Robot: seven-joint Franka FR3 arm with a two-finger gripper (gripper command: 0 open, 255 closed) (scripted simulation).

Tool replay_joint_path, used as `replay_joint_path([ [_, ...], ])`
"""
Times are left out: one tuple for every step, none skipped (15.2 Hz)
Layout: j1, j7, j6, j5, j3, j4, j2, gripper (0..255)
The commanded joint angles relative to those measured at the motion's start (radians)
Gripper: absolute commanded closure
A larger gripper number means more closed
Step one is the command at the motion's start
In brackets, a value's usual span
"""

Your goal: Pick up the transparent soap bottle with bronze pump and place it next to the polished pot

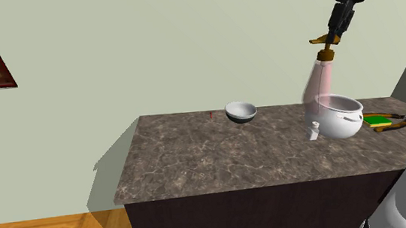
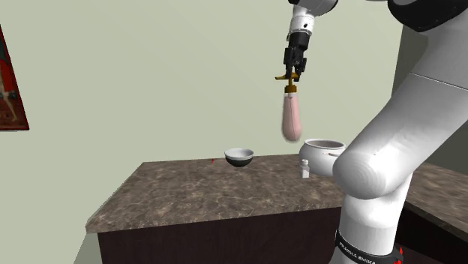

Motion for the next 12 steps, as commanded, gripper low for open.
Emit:
replay_joint_path([
  [-0.014, -0.050, -0.014, -0.021, -0.034, 0.000, -0.012, 255],
  [-0.020, -0.074, -0.021, -0.031, -0.052, 0.002, -0.017, 255],
  [-0.027, -0.098, -0.028, -0.041, -0.069, 0.005, -0.020, 255],
  [-0.033, -0.123, -0.034, -0.051, -0.087, 0.009, -0.022, 255],
  [-0.038, -0.148, -0.040, -0.060, -0.105, 0.014, -0.023, 255],
  [-0.044, -0.174, -0.047, -0.070, -0.124, 0.020, -0.024, 255],
  [-0.049, -0.199, -0.053, -0.079, -0.144, 0.027, -0.022, 255],
  [-0.054, -0.226, -0.059, -0.089, -0.164, 0.036, -0.020, 255],
  [-0.058, -0.253, -0.064, -0.097, -0.185, 0.045, -0.017, 255],
  [-0.062, -0.280, -0.070, -0.106, -0.206, 0.056, -0.012, 255],
  [-0.065, -0.308, -0.075, -0.114, -0.228, 0.068, -0.006, 255],
  [-0.068, -0.337, -0.080, -0.121, -0.251, 0.081, 0.001, 255],
])
